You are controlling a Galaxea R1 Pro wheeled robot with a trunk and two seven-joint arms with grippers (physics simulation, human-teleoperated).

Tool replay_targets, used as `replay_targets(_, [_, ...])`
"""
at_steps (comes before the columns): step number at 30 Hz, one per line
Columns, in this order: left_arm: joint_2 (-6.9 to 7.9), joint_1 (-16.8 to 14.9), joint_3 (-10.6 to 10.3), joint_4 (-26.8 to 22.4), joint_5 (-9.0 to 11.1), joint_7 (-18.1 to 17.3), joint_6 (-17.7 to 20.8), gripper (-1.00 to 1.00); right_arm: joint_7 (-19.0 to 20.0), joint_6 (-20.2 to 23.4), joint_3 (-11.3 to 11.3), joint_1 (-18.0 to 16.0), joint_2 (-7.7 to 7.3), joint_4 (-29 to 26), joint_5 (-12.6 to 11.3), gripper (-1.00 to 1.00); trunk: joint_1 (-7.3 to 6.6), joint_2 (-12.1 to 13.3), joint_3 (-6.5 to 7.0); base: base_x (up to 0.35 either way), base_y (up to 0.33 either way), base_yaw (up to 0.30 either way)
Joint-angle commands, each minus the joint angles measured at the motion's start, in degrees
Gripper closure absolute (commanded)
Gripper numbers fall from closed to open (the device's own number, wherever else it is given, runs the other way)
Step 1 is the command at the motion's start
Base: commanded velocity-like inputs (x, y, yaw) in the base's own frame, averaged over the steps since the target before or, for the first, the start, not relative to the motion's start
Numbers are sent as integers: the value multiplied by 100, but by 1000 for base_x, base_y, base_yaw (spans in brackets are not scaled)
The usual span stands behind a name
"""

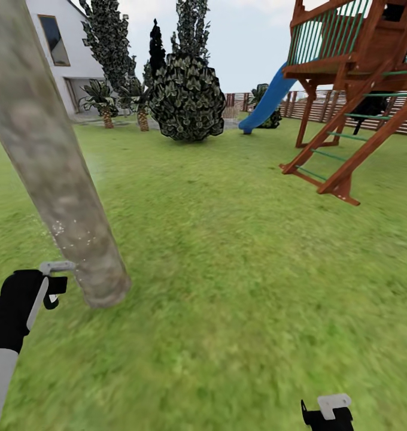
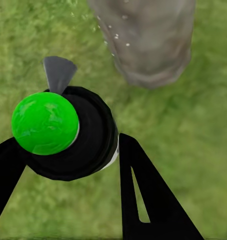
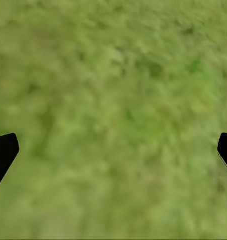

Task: In the garden, pick up the pesticide atomizer on the floor and spray pesticide onto both trees until each tree trunk is fully covered.

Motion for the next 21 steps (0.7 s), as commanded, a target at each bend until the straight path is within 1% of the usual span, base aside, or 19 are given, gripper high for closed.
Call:
replay_targets(1, [-1,-6,-6,1,-38,32,28,100,-29,-19,-29,-4,0,9,61,-100,0,-2,-5,120,-254,276])
replay_targets(6, [-1,2,-6,10,-32,32,26,100,-27,-19,-29,-4,0,9,61,-100,0,-2,-5,120,-254,263])
replay_targets(16, [-3,41,-15,19,-19,32,27,100,-28,-19,-29,-4,0,9,61,-100,0,-2,-5,120,-254,19])
replay_targets(18, [-1,46,-15,21,-28,32,31,100,-27,-19,-29,-4,5,9,61,-100,0,-2,-5,120,-254,184])
replay_targets(21, [5,155,-13,229,-37,30,5,100,-27,-19,-29,-4,9,9,61,-100,0,-2,-5,120,-254,268])
